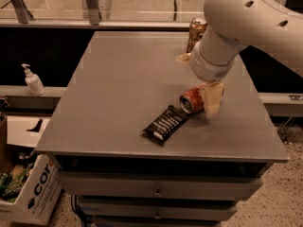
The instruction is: Knock coke can over
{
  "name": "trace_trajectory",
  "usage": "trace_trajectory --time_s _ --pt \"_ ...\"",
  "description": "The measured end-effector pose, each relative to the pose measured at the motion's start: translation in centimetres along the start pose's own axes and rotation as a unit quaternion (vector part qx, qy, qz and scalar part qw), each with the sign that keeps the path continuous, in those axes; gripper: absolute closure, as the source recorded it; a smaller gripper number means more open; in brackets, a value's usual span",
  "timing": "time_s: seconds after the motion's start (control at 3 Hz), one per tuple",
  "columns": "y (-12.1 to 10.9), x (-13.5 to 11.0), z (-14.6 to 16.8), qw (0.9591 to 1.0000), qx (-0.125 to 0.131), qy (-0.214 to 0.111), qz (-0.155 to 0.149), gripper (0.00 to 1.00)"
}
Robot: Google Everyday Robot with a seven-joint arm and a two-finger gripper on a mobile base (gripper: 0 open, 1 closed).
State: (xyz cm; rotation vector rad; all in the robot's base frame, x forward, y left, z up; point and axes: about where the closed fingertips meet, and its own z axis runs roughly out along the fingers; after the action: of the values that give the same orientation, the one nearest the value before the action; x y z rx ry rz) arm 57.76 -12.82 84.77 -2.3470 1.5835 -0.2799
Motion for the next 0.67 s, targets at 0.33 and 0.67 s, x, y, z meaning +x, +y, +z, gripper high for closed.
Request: trace_trajectory --time_s 0.33,0.67 --pt "0.01 -0.03 -0.03 1.0000 0.000 0.000 -0.002 0.00" --pt "0.08 -0.17 -0.05 0.9999 0.004 -0.009 0.003 0.00"
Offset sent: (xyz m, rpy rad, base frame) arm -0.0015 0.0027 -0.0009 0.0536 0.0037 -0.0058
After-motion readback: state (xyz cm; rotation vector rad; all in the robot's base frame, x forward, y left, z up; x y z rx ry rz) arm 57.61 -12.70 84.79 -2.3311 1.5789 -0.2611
